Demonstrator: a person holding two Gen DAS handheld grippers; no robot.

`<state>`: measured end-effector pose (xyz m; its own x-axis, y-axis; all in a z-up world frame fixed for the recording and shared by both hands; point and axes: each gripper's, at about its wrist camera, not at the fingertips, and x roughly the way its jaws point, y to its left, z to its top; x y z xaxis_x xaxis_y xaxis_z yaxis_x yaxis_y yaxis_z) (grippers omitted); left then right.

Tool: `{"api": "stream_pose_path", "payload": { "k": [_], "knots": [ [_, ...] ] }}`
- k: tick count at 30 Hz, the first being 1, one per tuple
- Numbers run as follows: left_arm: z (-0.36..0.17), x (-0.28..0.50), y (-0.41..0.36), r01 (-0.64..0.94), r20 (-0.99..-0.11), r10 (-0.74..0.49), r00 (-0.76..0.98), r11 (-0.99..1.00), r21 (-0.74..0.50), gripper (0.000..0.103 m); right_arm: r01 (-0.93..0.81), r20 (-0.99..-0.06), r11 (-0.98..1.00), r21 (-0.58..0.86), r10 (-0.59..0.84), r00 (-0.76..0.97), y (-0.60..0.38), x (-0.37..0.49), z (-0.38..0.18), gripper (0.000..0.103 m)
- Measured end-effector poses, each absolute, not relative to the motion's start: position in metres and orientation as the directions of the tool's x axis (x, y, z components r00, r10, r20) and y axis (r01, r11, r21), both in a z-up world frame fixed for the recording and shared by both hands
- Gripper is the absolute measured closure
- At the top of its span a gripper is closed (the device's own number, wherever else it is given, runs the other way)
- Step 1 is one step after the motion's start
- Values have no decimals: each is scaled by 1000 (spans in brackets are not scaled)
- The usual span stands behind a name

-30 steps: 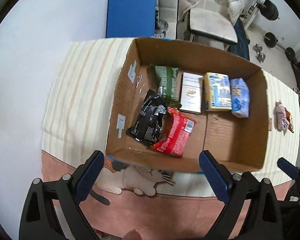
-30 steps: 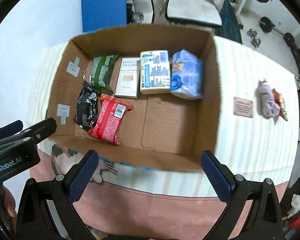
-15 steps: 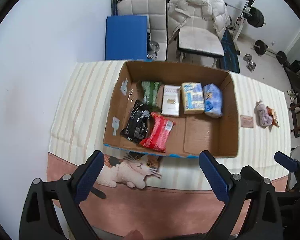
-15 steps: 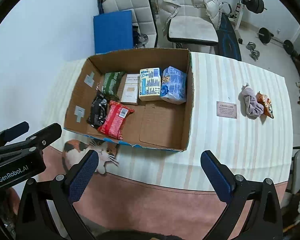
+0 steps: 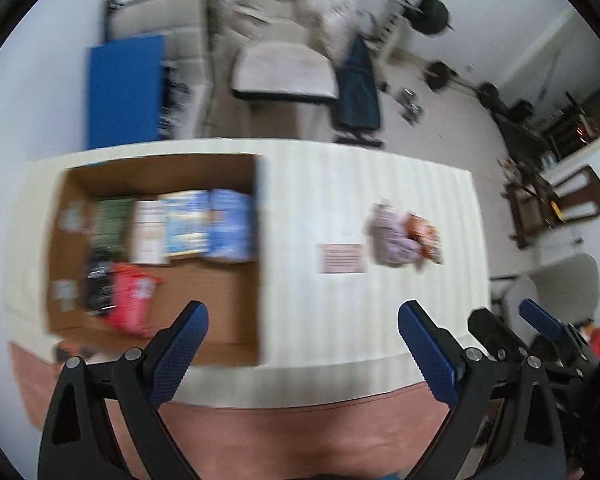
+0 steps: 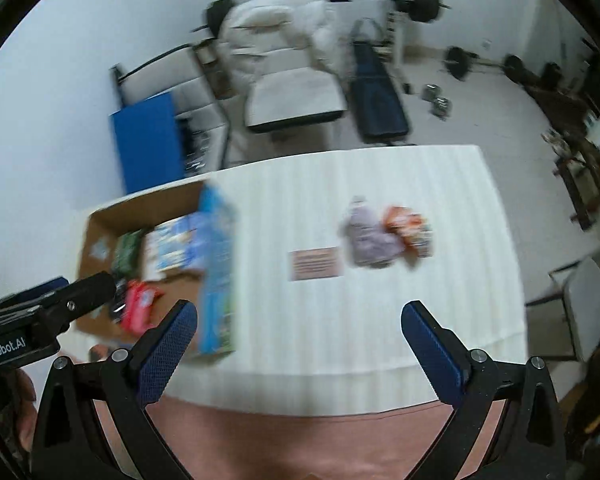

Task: Organize soft objects
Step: 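Open both tools and lift them away from the box, then grasp the lilac cloth with the left tool while the right tool grasps the orange snack bag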

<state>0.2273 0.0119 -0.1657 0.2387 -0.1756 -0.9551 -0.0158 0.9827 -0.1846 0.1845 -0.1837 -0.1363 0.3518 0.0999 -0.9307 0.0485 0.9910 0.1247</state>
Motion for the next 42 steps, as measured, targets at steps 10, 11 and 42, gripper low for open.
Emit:
{"api": "stream_pose_path", "payload": {
  "k": [10,11,42],
  "knots": [
    [-292,317,-95,15,-994,-106,7,994,-106,6,197,-979,968,158,128,157,-334,298,-253,4],
    [-304,323,-100,15,-995,-99,-15,995,-99,6,207,-980,963,175,151,126,-342,310,-269,11],
    [-422,351,-190,69,-967,-71,-244,993,-91,60,241,-982,954,178,187,-14,-414,342,-368,59]
  ]
}}
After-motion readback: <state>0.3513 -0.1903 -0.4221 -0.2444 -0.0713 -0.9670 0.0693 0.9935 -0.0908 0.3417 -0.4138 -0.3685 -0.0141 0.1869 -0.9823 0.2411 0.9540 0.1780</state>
